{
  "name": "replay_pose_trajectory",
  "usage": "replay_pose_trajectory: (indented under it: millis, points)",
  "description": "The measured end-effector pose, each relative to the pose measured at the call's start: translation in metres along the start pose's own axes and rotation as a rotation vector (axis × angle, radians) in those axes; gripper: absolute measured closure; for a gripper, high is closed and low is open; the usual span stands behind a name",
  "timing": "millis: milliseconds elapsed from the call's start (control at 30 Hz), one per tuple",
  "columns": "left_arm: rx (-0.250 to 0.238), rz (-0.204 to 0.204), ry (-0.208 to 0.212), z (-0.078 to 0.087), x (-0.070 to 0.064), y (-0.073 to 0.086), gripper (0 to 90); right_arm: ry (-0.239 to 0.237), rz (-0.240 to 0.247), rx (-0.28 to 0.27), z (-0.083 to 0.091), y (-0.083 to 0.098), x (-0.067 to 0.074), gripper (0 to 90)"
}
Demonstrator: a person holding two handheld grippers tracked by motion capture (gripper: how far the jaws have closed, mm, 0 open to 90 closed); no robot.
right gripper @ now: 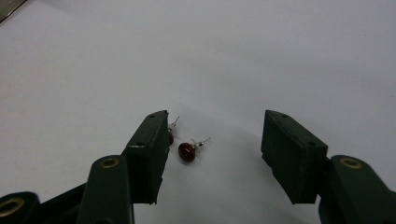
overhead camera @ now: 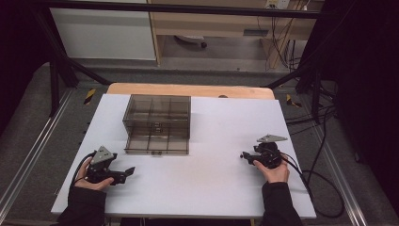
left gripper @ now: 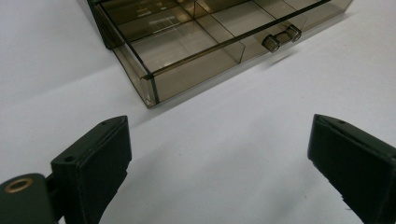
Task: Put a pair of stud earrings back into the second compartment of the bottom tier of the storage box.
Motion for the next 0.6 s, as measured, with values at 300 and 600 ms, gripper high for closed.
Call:
replay_pose_trajectory:
  millis: [300,600]
  points:
    - [0.001,0.0,-0.003,-0.0003,0.0002,0.0003,6.2,-0.022,-0.009,0.0,0.0007,0.0004,0.0012,53.1]
    - [0.003,0.0,-0.004,-0.0004,0.0002,0.0005,6.2,-0.032,-0.008,-0.002,-0.0007,0.0006,0.0035,60.4]
Point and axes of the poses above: each handheld gripper's, and its own axes: z roughly backward along the jaws, y roughly out of its underside, x roughly to its left, the point moved 4 cm from there along -z, roughly forward along the jaws, and after that the axes turned 11 degrees about z, right-handed, at the moved point
